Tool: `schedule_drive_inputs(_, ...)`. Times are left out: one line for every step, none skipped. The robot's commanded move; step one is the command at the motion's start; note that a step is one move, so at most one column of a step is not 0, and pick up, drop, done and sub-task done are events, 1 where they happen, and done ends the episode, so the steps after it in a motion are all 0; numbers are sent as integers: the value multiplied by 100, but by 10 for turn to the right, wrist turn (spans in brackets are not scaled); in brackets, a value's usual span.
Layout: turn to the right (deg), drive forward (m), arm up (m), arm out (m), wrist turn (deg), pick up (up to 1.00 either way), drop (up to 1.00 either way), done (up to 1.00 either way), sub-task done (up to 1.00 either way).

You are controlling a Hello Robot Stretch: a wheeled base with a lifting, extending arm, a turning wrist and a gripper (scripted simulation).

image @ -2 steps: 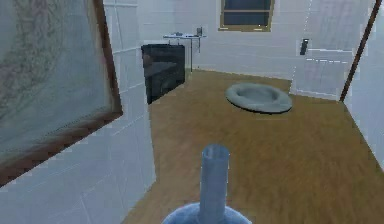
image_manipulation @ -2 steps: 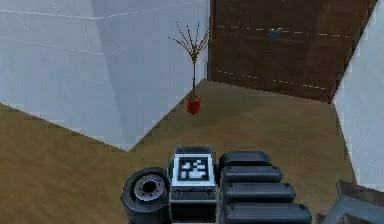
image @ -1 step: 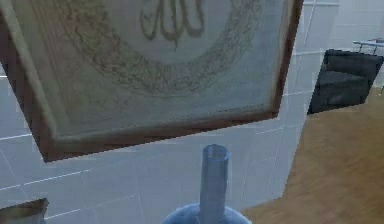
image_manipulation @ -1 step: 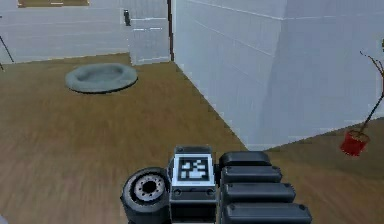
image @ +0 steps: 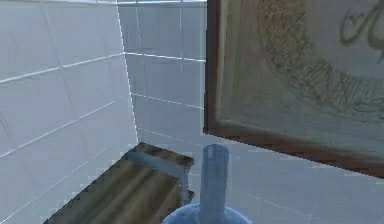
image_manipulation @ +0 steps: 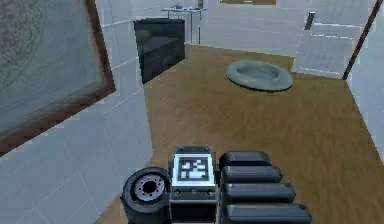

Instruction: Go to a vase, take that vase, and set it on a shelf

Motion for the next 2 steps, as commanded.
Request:
schedule_drive_inputs(-450, 0, 0, 0, 0, 0, 0, 0, 0)
schedule_drive_inputs(-60, 0, 0, 0, 0, 0, 0, 0, 0)
